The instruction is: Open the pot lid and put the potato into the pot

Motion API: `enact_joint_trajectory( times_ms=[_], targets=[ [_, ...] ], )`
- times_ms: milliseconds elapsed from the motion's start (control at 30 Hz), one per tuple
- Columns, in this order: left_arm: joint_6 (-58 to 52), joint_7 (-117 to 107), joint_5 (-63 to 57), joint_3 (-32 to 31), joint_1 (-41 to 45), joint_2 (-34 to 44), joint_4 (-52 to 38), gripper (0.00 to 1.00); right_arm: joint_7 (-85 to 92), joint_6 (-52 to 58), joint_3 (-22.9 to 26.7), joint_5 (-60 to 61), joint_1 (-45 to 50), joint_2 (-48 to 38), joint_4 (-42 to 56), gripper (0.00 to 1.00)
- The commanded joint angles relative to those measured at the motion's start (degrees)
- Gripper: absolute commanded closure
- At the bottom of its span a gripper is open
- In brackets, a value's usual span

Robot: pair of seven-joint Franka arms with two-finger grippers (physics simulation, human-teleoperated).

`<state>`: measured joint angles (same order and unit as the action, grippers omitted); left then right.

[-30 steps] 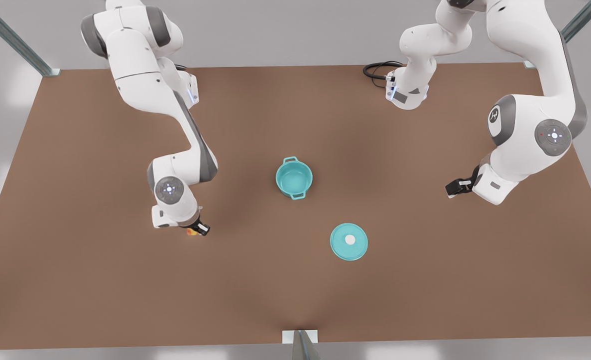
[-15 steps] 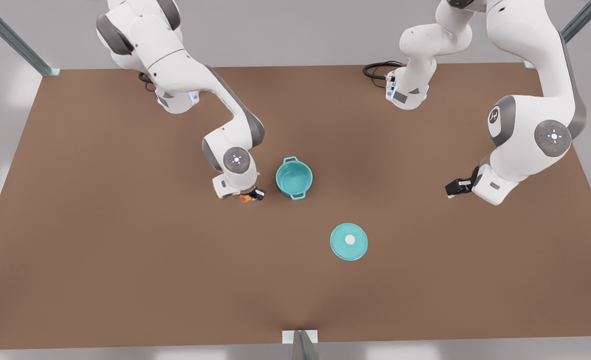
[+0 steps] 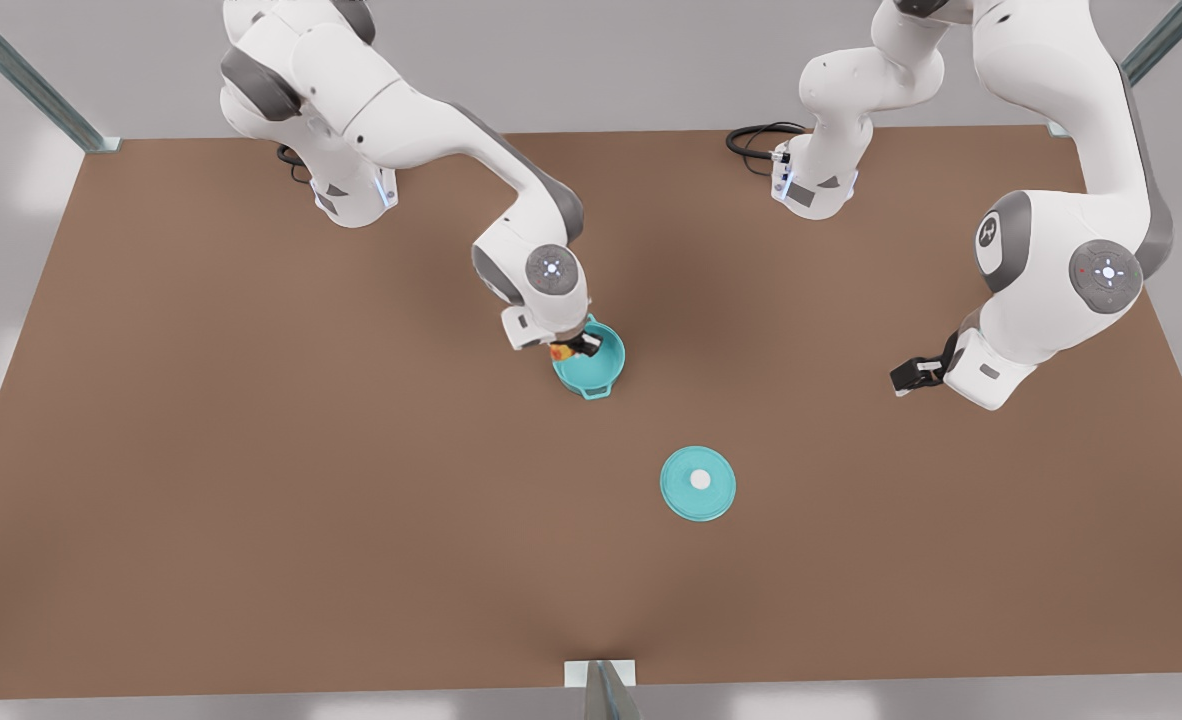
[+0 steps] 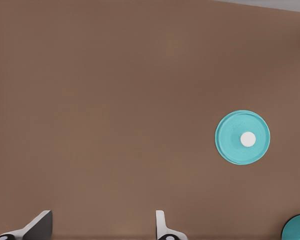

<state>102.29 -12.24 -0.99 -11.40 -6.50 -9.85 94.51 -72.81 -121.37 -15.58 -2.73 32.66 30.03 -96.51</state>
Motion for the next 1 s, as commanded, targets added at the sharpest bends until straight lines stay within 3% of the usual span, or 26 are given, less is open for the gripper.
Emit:
enact_joint_trajectory(
  times_ms=[0, 433, 467, 500, 667, 733, 833, 900, 967],
  targets=[
    [0.0, 0.0, -0.1, 0.0, 0.0, 0.0, 0.0, 0.00, -12.2, -1.9, 0.0, -1.0, 0.2, 1.3, 0.3, 0.41],
    [-0.1, 0.0, 0.0, 0.0, 0.0, 0.1, 0.0, 0.00, -16.0, -4.1, 0.2, -4.5, 1.9, 8.0, 6.3, 0.39],
    [-0.1, 0.0, 0.0, 0.0, 0.0, 0.1, 0.0, 0.00, -15.4, -4.1, 0.2, -5.2, 1.9, 8.0, 6.3, 0.15],
    [0.0, 0.0, 0.0, 0.0, 0.0, 0.0, 0.0, 0.00, -16.0, -4.1, 0.2, -7.2, 1.9, 8.0, 6.3, 0.00],
    [0.0, 0.0, 0.0, 0.0, 0.0, 0.0, 0.0, 0.00, -15.3, -3.3, 0.3, -7.3, 1.5, 7.6, 7.5, 0.00],
    [-0.1, 0.0, 0.0, 0.0, 0.0, 0.0, 0.0, 0.00, -5.5, 5.5, 0.8, -7.3, -6.3, 3.5, 9.2, 0.00],
    [-0.2, 0.0, 0.1, 0.0, 0.0, 0.2, 0.0, 0.00, 38.1, 22.1, 1.7, -10.4, -31.5, -7.3, 10.3, 0.00],
    [-0.2, 0.0, 0.1, -0.1, 0.0, 0.4, -0.1, 0.00, 62.0, 22.6, 1.6, -9.6, -46.0, -8.6, 10.1, 0.00],
    [-0.1, 0.1, 0.1, -0.1, 0.0, 0.3, -0.1, 0.00, 76.9, 18.2, 1.3, -3.1, -56.8, -12.6, 3.4, 0.00]
  ],
)
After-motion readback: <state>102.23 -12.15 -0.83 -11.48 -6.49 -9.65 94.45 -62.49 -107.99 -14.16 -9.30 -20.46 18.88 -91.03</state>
